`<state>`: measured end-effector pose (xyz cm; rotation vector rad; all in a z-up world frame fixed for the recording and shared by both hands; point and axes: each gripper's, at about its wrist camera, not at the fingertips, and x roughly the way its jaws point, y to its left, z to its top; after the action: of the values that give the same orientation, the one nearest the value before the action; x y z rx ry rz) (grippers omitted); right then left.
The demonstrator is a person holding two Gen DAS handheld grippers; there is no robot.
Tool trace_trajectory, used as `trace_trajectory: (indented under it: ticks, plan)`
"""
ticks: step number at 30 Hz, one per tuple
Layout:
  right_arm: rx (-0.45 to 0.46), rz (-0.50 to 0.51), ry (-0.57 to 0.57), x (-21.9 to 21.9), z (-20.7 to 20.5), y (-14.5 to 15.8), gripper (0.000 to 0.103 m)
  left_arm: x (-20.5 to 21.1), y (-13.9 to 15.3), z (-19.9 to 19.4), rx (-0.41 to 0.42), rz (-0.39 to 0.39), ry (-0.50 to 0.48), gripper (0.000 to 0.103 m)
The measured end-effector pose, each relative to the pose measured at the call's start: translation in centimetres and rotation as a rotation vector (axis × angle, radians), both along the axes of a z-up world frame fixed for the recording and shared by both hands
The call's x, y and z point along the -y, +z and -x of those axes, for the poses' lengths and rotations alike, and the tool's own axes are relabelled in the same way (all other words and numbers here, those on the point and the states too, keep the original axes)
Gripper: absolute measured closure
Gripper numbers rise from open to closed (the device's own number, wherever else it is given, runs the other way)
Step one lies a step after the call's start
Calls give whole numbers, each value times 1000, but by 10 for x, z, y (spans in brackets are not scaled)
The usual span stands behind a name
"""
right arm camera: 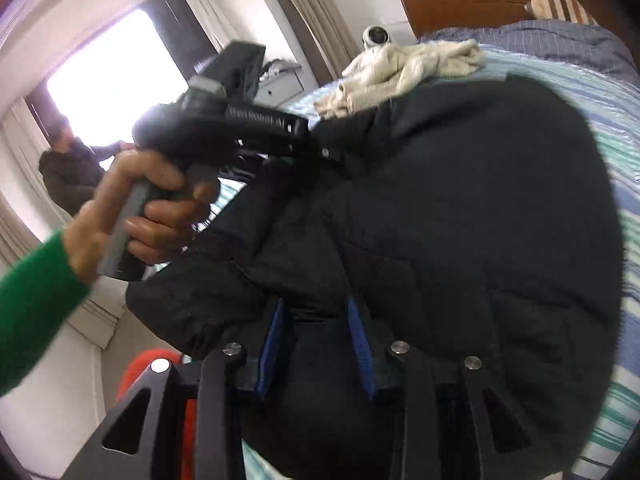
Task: Fold large clothes
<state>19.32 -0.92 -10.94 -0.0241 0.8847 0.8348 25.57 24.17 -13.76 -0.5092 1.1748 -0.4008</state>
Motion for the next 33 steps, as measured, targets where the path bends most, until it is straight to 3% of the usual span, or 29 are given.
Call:
trace_trajectory:
  ticks: [4, 8, 11, 13, 17, 20, 23, 25, 27, 28, 30, 33]
  plan:
    - [-49, 45, 11, -16, -11, -10, 73, -11, -28, -2, -36, 53, 63, 56]
    - [-77, 41, -14, -20, -22, -22, 75, -12, -38, 1, -39, 59, 100, 55]
    - [-78, 53, -17, -16, -28, -15, 75, -8, -34, 4, -36, 31, 105, 55]
    - [-65, 65, -15, -17, -18, -8, 75, -1, -24, 7, -34, -28, 88, 55]
    - [-10, 58, -36, -15, 6, 37, 75, 16, -9, 7, -5, -177, 56, 55]
    - [106, 48, -104, -3, 3, 85, 75, 12, -12, 6, -14, -168, 63, 55]
    - [87, 61, -191, 10, -35, 107, 75, 12, -13, 5, -22, -146, 73, 54]
    - [23, 87, -266, 21, -73, 101, 74, 11, -15, 7, -21, -145, 77, 54]
    - [-113, 117, -303, 30, -110, 67, 75, 4, -19, 5, -25, -140, 80, 54]
    - [-137, 133, -293, 29, -117, 54, 75, 3, -21, 5, -26, -127, 83, 54]
    - [-103, 257, -288, 23, -122, 25, 76, 5, -25, 5, -31, -99, 86, 53]
    - [-85, 269, -326, 23, -121, 13, 76, 11, -29, 2, -26, -119, 93, 53]
